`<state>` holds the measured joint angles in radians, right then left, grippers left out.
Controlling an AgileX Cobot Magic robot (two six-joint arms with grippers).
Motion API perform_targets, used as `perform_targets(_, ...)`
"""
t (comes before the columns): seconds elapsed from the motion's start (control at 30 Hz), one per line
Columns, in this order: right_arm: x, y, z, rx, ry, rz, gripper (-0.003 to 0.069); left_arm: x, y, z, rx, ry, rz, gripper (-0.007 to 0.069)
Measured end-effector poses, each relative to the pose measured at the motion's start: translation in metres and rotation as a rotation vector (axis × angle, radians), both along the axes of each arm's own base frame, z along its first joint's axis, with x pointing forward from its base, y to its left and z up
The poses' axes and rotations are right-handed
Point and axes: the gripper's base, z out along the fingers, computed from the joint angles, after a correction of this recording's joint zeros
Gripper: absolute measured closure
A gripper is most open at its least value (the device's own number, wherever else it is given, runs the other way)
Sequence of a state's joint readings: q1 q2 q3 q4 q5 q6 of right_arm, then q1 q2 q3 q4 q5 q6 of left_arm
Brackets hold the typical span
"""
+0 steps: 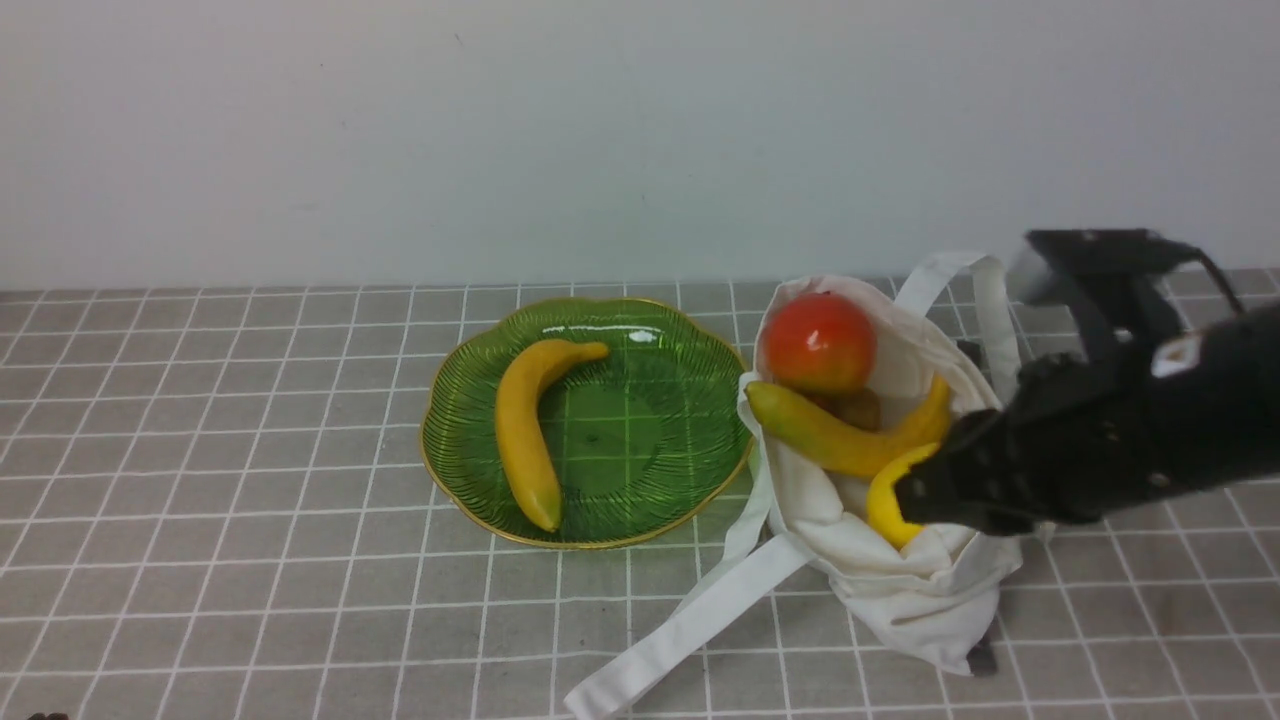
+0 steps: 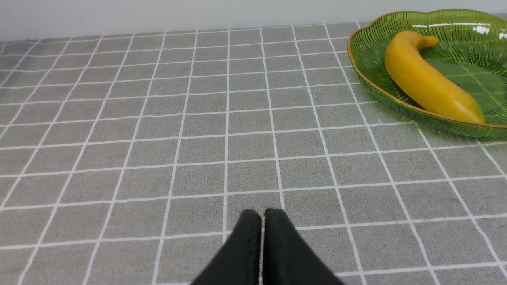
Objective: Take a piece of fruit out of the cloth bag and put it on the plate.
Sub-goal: Use the right arm to grab a pomegranate from the bag
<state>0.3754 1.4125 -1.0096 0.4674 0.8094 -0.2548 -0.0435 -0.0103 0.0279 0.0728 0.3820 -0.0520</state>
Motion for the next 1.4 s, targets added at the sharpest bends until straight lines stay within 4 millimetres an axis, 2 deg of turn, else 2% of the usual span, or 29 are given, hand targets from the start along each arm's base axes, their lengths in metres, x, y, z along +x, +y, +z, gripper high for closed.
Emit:
perform_targets(0.1,0.025,0.008,-0.002,-0.028,-0.006,-0.029,0.042,0.0,0.0,0.0,0.0,0.0,0.0,0.0631)
perform_targets(0.23,0.063,0.016,-0.006,-0.094,-0.024,-0.074,0.026,0.0,0.0,0.0,0.0,0.0,0.0,0.0631)
perform_targets(0.3,0.073,0.017,-0.008,-0.12,-0.034,-0.092,0.0187,0.0,0.0,0.0,0.0,0.0,0.0,0.0631)
perform_targets(0.33,0.085,0.019,-0.01,-0.123,-0.042,-0.131,0.0117,0.0,0.0,0.0,0.0,0.0,0.0,0.0631)
perform_targets(0.37,0.086,0.019,-0.012,-0.126,-0.037,-0.135,0.0117,0.0,0.0,0.0,0.0,0.0,0.0,0.0631)
perform_targets(0.4,0.096,0.021,-0.015,-0.12,-0.048,-0.179,0.0062,0.0,0.0,0.0,0.0,0.0,0.0,0.0631)
perform_targets(0.47,0.109,0.024,-0.021,-0.08,-0.049,-0.262,0.0001,0.0,0.0,0.0,0.0,0.0,0.0,0.0631)
perform_targets(0.53,0.115,0.025,-0.026,-0.052,-0.055,-0.305,-0.0017,0.0,0.0,0.0,0.0,0.0,0.0,0.0631)
perform_targets(0.67,0.129,0.03,-0.05,0.009,-0.026,-0.412,-0.0031,0.0,0.0,0.0,0.0,0.0,0.0,0.0631)
perform_targets(0.93,0.14,0.034,-0.078,0.028,-0.009,-0.452,-0.0032,0.0,0.0,0.0,0.0,0.0,0.0,0.0631)
perform_targets(1.07,0.144,0.035,-0.083,0.029,-0.013,-0.452,-0.0026,0.0,0.0,0.0,0.0,0.0,0.0,0.0631)
perform_targets(1.2,0.144,0.035,-0.084,0.023,-0.023,-0.439,-0.0001,0.0,0.0,0.0,0.0,0.0,0.0,0.0631)
perform_targets(1.3,0.145,0.035,-0.084,0.009,-0.033,-0.421,0.0046,0.0,0.0,0.0,0.0,0.0,0.0,0.0631)
perform_targets(1.4,0.144,0.034,-0.084,-0.012,-0.033,-0.409,0.0048,0.0,0.0,0.0,0.0,0.0,0.0,0.0631)
